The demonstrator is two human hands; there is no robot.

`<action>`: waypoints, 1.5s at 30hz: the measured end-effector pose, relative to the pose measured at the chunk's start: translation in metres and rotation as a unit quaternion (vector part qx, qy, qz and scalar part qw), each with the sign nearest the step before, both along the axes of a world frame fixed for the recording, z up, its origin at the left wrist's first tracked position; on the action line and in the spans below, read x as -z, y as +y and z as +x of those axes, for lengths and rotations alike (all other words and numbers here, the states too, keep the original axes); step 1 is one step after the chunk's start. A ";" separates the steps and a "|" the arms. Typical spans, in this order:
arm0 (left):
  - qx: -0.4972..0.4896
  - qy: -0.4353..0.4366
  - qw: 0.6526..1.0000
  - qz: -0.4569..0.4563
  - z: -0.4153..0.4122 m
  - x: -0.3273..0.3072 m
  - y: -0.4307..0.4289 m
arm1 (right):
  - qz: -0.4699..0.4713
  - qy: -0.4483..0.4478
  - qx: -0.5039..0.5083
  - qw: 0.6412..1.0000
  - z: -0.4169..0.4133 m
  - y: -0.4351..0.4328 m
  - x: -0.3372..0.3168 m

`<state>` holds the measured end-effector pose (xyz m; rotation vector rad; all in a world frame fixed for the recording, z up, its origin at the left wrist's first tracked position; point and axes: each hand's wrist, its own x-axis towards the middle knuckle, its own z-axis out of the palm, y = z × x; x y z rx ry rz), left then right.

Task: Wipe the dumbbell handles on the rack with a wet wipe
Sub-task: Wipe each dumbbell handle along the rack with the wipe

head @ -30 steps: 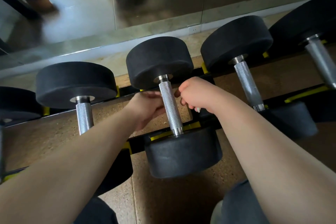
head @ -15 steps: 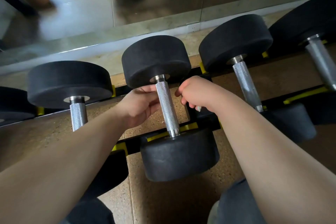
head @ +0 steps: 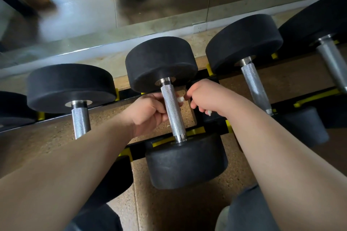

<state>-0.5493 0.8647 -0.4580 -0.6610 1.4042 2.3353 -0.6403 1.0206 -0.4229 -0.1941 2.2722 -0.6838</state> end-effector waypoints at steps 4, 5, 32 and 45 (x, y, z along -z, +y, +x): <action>0.044 0.015 0.998 -0.034 0.001 0.002 -0.003 | 0.011 0.015 -0.021 1.000 0.002 -0.001 -0.002; 0.060 0.014 0.997 -0.048 0.002 0.002 -0.004 | 0.016 0.009 -0.026 0.999 0.004 -0.002 -0.002; -0.023 -0.017 0.991 -0.131 0.005 -0.009 -0.022 | -0.017 0.077 -0.094 0.992 0.016 0.002 -0.008; -0.101 0.064 0.951 -0.284 0.016 -0.017 -0.005 | -0.063 0.102 -0.097 0.988 0.019 -0.009 -0.002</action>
